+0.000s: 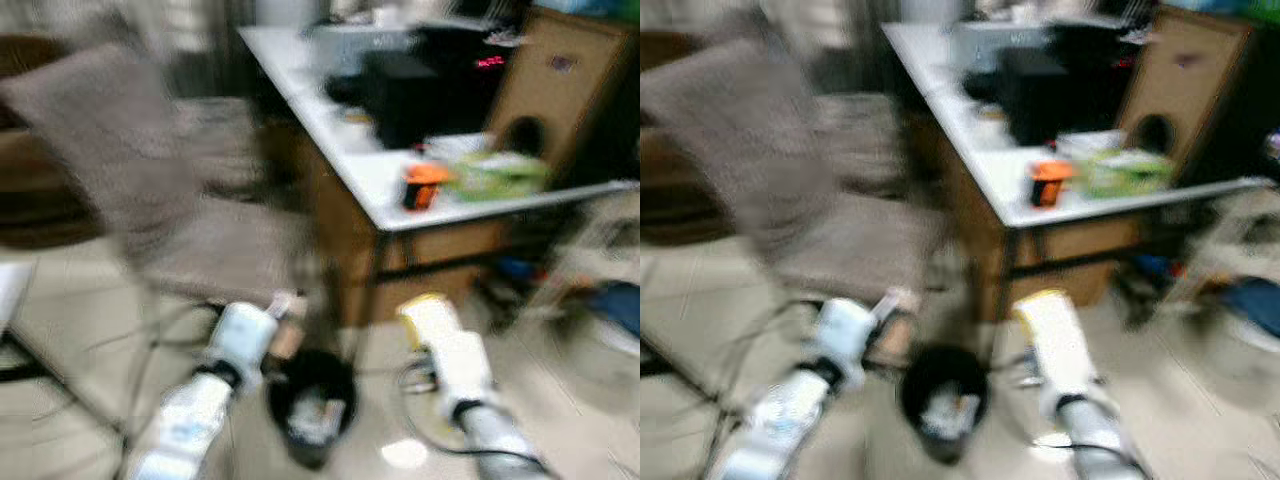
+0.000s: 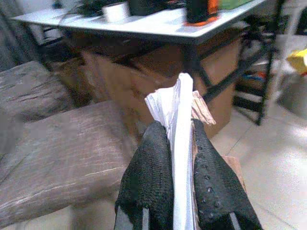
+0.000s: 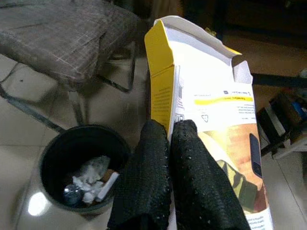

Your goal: Picking trash to rubbish bin

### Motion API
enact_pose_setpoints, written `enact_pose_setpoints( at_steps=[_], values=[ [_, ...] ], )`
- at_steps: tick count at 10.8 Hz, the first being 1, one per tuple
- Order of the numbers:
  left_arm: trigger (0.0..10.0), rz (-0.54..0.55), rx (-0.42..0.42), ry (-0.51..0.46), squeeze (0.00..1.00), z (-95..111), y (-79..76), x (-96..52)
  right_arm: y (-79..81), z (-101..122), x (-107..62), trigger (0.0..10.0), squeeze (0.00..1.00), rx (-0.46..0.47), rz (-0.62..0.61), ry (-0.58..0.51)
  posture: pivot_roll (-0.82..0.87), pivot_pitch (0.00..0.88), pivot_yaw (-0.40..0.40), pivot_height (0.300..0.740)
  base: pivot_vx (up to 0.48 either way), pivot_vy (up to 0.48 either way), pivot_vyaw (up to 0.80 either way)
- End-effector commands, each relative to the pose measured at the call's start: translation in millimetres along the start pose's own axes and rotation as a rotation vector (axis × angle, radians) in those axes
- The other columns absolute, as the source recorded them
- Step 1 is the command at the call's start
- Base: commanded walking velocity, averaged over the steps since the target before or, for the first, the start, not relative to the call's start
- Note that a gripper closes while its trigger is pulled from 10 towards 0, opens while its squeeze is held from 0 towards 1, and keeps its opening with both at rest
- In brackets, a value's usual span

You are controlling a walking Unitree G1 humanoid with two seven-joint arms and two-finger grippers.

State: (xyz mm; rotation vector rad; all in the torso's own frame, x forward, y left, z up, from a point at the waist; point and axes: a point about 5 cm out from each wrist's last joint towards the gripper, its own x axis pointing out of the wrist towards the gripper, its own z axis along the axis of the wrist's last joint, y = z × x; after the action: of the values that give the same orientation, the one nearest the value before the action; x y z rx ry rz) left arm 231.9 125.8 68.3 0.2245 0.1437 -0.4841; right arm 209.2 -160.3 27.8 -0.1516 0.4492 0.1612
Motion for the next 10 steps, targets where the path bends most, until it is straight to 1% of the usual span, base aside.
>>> enact_pose_setpoints(
  at_steps=[1, 5, 10],
  values=[
    [10.0, 0.020, 0.020, 0.000, 0.00, 0.9, 8.3, -2.1, 5.0, 3.7, 1.7, 10.0, 0.00, -0.006, 0.017, -0.009, -0.10, 0.000, -0.047, 0.740, 0.326, 0.000, 0.00],
    [10.0, 0.000, 0.025, 0.001, 0.00, -0.1, 7.4, -1.3, 2.3, -1.0, -0.3, 10.0, 0.00, -0.025, -0.002, 0.005, -0.11, 0.000, -0.037, 0.740, 0.322, 0.000, 0.00],
    [10.0, -0.017, 0.033, -0.002, 0.00, -0.2, 6.6, -0.3, 3.2, -3.4, -0.9, 10.0, 0.00, -0.040, -0.005, 0.012, -0.11, 0.000, -0.034, 0.740, 0.321, 0.000, 0.00]
  ],
)
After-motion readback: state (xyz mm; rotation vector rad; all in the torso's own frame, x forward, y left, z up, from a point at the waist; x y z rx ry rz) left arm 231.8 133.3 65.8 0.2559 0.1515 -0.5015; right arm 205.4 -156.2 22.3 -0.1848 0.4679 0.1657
